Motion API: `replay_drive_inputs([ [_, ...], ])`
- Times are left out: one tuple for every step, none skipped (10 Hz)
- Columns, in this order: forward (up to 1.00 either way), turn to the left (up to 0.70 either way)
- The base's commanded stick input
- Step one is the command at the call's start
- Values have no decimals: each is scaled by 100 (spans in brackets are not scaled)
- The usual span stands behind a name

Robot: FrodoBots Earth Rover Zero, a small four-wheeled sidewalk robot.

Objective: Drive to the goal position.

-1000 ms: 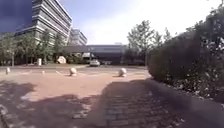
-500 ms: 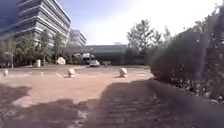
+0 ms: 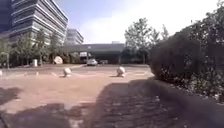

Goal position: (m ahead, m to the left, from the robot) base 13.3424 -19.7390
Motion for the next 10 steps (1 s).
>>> replay_drive_inputs([
  [45, 0],
  [45, 0],
  [45, 0],
  [45, 0],
  [45, 0],
  [45, 0],
  [45, 0],
  [45, 0],
  [45, 0],
  [45, 0],
])
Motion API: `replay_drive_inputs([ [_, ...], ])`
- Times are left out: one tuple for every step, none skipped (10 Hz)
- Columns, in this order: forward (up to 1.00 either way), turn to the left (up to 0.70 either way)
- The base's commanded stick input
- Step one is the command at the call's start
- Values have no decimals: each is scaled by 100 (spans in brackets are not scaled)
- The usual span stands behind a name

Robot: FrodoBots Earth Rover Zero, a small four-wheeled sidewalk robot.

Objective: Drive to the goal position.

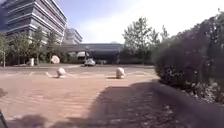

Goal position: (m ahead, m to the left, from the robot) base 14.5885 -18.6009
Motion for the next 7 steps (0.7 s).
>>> replay_drive_inputs([
  [45, 0],
  [45, 0],
  [45, -11],
  [45, -18],
  [45, -23],
  [45, -25],
  [45, -26],
])
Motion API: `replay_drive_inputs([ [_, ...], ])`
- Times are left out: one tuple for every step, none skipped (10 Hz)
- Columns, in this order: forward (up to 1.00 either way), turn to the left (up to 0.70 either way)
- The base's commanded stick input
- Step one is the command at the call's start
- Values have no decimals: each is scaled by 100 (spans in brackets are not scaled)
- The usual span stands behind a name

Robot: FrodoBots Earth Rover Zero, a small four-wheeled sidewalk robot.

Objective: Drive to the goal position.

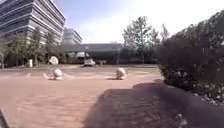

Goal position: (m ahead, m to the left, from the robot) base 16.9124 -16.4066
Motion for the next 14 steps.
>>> replay_drive_inputs([
  [45, -26],
  [45, -27],
  [45, -27],
  [45, -27],
  [45, -27],
  [45, -27],
  [45, -19],
  [45, 0],
  [45, 0],
  [45, 0],
  [45, 0],
  [45, 0],
  [45, 0],
  [45, 0],
])
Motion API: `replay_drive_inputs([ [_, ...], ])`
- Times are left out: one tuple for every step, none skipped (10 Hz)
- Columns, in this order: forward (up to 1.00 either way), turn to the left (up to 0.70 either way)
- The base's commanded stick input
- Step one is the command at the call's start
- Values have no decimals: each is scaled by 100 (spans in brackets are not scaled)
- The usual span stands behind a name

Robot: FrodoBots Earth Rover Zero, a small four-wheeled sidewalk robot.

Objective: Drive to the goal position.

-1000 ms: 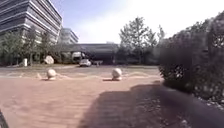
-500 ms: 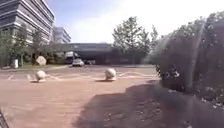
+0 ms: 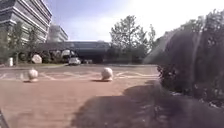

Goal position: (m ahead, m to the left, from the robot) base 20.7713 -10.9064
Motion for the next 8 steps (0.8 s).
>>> replay_drive_inputs([
  [45, 0],
  [45, 0],
  [45, 0],
  [45, 0],
  [45, 0],
  [45, 0],
  [45, 0],
  [45, 0],
])
